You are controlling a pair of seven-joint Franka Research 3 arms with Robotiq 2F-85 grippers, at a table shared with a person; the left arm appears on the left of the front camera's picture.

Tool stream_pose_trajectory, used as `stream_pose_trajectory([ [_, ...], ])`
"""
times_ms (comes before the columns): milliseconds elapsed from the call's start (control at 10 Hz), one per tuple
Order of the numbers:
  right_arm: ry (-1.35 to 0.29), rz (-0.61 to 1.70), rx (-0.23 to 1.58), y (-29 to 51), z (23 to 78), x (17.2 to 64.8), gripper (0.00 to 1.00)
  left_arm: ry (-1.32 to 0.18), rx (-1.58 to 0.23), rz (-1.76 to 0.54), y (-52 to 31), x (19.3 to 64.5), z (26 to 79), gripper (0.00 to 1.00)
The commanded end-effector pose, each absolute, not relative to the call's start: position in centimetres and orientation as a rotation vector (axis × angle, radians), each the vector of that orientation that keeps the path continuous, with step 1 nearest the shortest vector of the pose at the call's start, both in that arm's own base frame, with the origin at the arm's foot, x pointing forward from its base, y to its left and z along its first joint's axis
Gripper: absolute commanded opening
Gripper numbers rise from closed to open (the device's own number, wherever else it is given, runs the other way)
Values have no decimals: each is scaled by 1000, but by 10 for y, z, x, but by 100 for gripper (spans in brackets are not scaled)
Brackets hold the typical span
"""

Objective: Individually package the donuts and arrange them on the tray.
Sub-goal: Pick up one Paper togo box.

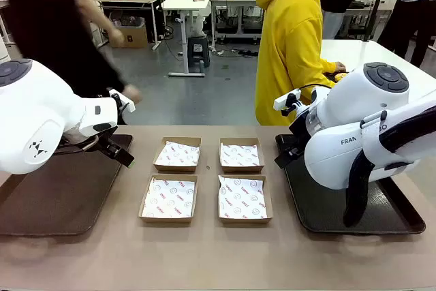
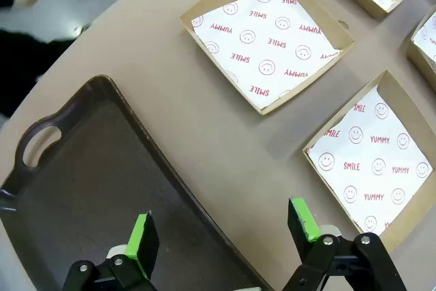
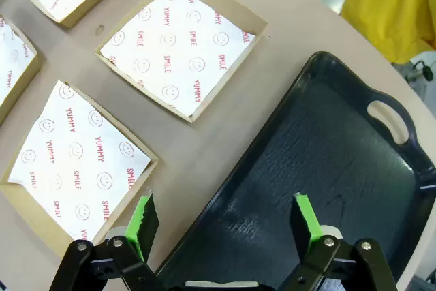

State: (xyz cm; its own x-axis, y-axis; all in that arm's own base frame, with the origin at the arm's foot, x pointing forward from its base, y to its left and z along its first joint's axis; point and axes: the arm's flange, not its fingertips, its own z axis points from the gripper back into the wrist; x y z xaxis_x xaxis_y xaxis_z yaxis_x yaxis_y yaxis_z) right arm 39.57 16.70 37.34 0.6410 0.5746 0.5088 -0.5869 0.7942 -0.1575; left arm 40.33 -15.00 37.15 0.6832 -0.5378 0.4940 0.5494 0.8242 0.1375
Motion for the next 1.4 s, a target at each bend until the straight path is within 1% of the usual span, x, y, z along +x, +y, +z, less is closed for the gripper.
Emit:
stream_pose_trajectory([
  [0,-572,662,23,167,373,396,100,-547,-22,-610,-150,403,371,100],
  [1100,-572,662,23,167,373,396,100,-547,-22,-610,-150,403,371,100],
  [1200,-522,649,-58,163,374,372,100,-491,-8,-628,-142,374,375,100],
  [1300,-510,650,-104,156,381,340,100,-482,40,-683,-134,341,387,100],
])
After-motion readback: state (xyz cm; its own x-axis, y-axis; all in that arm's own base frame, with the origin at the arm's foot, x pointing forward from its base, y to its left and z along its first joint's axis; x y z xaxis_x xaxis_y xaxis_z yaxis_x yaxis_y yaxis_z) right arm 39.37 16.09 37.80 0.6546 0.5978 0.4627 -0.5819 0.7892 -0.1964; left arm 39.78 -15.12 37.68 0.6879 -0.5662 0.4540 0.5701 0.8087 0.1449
